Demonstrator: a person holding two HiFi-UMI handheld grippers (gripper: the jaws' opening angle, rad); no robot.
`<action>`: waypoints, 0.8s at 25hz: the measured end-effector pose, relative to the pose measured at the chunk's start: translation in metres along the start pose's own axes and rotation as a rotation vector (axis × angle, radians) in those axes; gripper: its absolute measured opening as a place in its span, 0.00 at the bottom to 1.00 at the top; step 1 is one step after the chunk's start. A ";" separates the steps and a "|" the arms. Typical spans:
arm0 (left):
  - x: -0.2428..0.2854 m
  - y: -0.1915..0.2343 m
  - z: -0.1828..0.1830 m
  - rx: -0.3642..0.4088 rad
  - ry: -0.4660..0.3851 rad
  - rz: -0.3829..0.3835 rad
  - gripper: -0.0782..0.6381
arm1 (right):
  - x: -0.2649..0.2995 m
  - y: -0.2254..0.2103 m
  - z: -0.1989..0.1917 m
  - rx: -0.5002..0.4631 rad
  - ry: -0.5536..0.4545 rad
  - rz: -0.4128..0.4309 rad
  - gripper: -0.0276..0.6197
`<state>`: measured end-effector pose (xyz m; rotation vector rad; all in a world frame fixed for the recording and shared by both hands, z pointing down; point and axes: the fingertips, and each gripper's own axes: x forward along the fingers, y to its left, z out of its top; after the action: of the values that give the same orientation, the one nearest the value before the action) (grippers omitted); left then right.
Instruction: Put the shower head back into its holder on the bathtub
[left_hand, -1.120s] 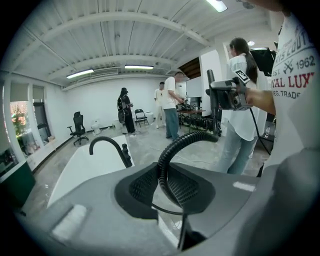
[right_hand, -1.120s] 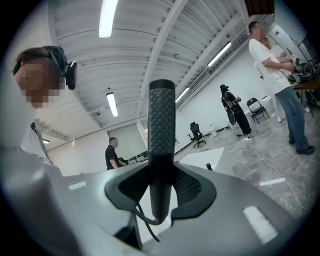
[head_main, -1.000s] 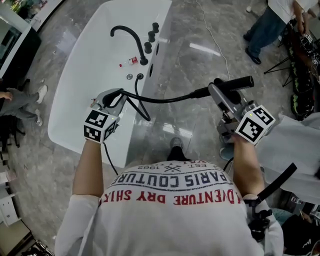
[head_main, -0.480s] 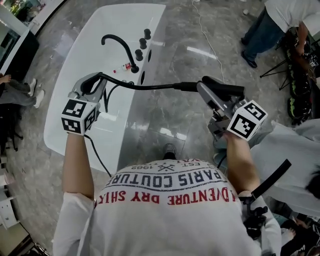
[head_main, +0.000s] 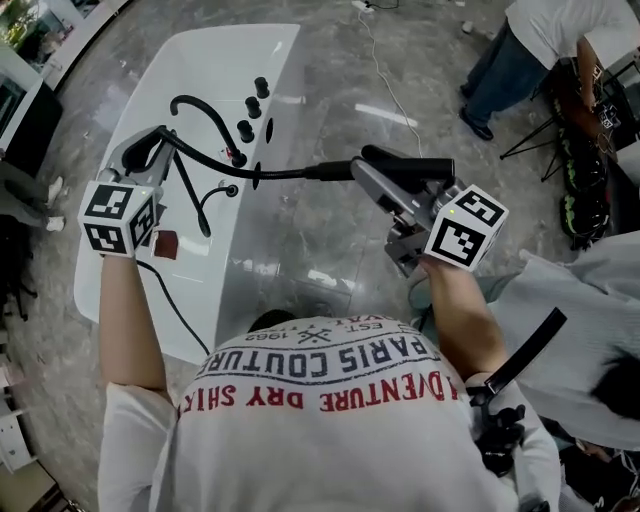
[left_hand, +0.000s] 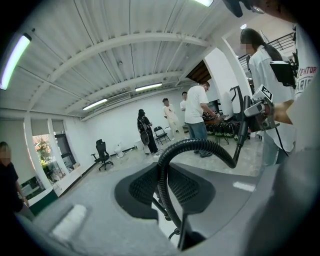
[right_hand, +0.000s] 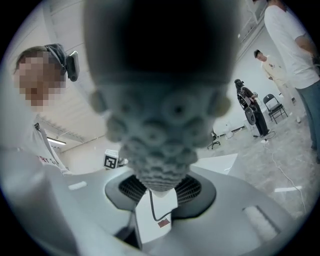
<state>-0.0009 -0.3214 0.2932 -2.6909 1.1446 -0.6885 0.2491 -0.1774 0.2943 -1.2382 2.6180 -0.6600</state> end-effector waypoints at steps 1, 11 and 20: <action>0.000 0.002 0.005 0.007 -0.003 0.004 0.20 | 0.001 0.001 0.002 0.000 -0.004 0.004 0.25; 0.009 0.014 0.038 0.055 -0.066 0.033 0.20 | 0.003 0.001 0.008 -0.001 -0.039 0.026 0.25; 0.021 0.031 0.087 0.095 -0.156 0.013 0.20 | 0.013 0.000 0.038 -0.016 -0.097 0.006 0.25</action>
<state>0.0317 -0.3627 0.2137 -2.6028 1.0630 -0.5066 0.2535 -0.1996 0.2615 -1.2342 2.5517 -0.5640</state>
